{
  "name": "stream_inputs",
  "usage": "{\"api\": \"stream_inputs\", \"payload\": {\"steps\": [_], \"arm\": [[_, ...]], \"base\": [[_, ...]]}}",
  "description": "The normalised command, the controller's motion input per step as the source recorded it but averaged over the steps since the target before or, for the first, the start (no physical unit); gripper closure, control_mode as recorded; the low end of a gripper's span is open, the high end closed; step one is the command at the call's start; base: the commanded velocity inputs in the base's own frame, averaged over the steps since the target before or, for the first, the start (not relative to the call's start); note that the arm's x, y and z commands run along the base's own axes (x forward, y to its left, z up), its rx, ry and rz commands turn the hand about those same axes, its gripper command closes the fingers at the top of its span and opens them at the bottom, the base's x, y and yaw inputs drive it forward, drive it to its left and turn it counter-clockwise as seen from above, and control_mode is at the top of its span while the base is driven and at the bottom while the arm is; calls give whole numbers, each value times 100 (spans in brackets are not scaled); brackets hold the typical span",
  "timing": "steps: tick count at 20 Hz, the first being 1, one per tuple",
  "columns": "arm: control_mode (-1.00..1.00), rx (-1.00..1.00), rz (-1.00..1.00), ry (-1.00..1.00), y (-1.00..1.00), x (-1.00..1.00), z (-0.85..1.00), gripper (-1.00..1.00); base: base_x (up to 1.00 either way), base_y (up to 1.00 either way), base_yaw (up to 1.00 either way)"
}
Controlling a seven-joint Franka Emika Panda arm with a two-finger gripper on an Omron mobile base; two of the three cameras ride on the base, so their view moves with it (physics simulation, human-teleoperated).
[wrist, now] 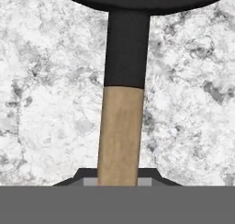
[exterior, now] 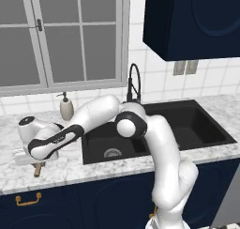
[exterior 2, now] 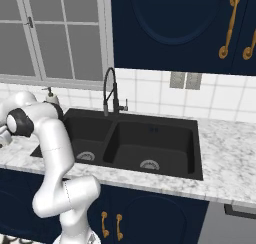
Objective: Pick the pan and sponge and place them into the sink. Then turn on the water.
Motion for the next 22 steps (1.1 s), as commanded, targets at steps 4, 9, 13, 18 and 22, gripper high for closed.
{"api": "stream_inputs", "payload": {"steps": [4, 9, 13, 18, 22], "arm": [[-100, 0, 0, -22, 0, -40, 82, 100], [-100, 0, 0, -35, -16, -32, 76, 100], [-100, 0, 0, -43, -32, -29, 58, 100], [-100, 1, -1, -3, -72, -29, 35, 100], [-100, 1, -2, 23, -100, 0, 1, 100]], "base": [[0, 0, 0], [0, 0, 0], [0, 0, 0], [0, 0, 0], [0, 0, 0]]}}
